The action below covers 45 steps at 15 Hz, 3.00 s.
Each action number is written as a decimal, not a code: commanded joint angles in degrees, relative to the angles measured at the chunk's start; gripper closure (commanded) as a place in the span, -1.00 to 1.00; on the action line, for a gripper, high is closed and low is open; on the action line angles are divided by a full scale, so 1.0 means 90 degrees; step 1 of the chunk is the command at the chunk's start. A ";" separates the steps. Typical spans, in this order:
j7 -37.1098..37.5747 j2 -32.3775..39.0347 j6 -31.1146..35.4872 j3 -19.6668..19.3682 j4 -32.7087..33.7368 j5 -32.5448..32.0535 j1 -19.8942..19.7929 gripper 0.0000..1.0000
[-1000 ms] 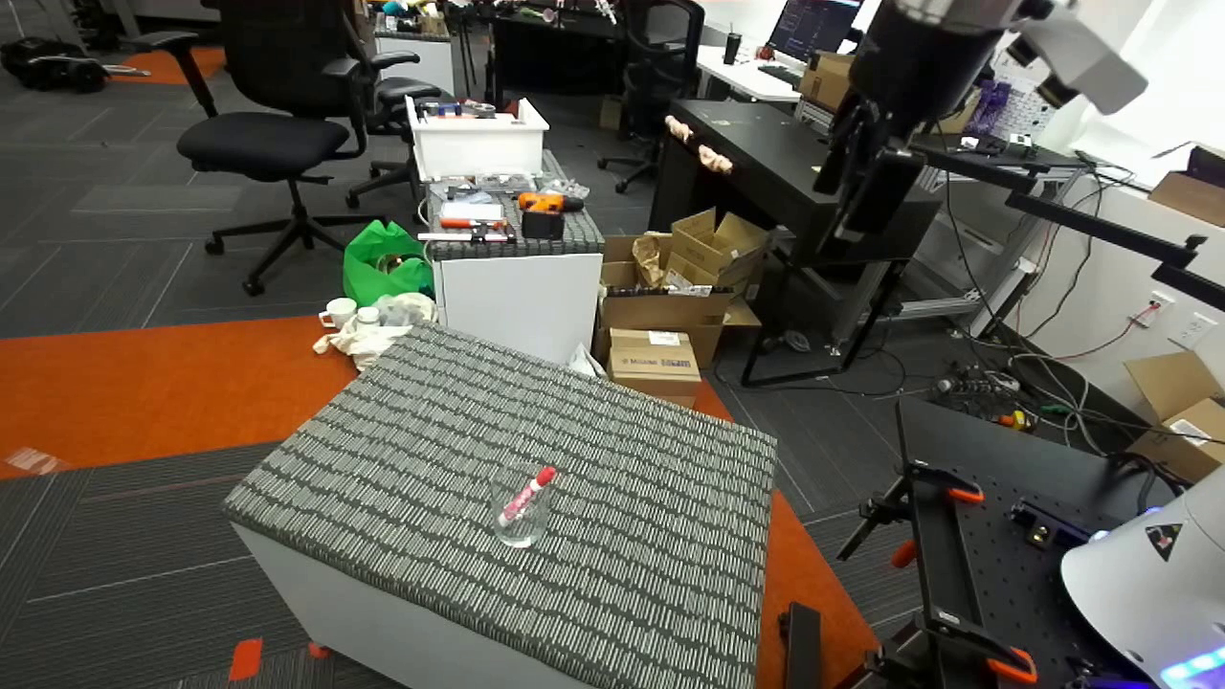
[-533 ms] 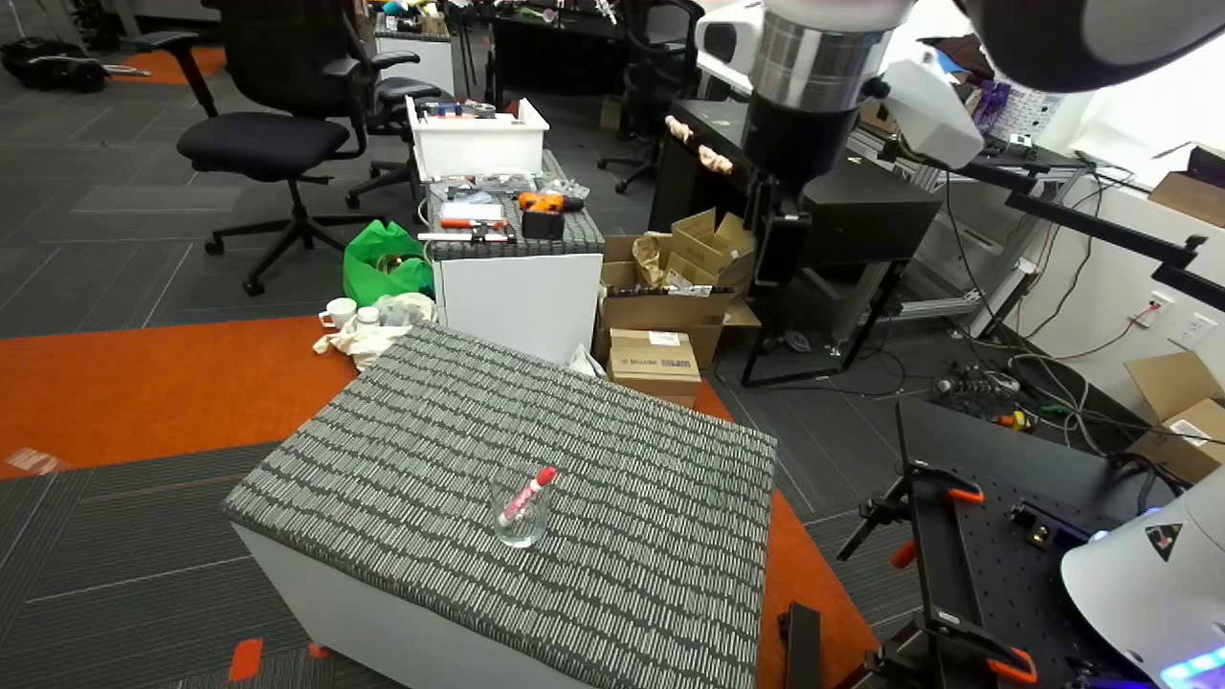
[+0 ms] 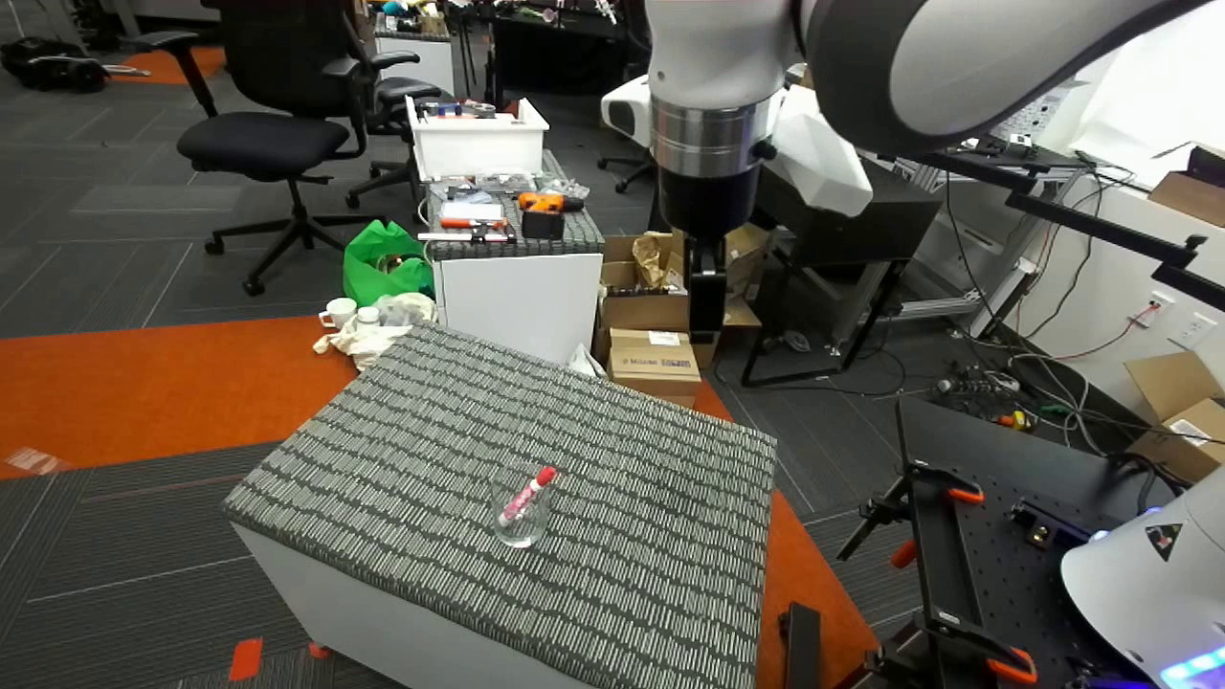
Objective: Take the marker out of the glass
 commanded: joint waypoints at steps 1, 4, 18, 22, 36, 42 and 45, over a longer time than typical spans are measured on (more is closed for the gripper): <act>0.0137 0.0706 -0.0529 -0.0015 0.0786 0.0034 0.0184 -1.00; 0.0108 0.1212 -0.0667 -0.0048 0.1202 -0.0050 0.0273 -1.00; -0.0028 0.2789 -0.0352 -0.0233 0.2403 -0.0023 0.0354 -1.00; -0.0030 0.2978 -0.0405 -0.0249 0.2601 -0.0021 0.0370 -1.00; -0.0140 0.4138 -0.0014 -0.0314 0.3727 0.0083 0.0323 -1.00; -0.0272 0.5000 -0.0339 -0.0291 0.4718 0.0176 0.0368 -1.00; -0.0427 0.5391 -0.0395 -0.0238 0.5222 0.0295 0.0362 -1.00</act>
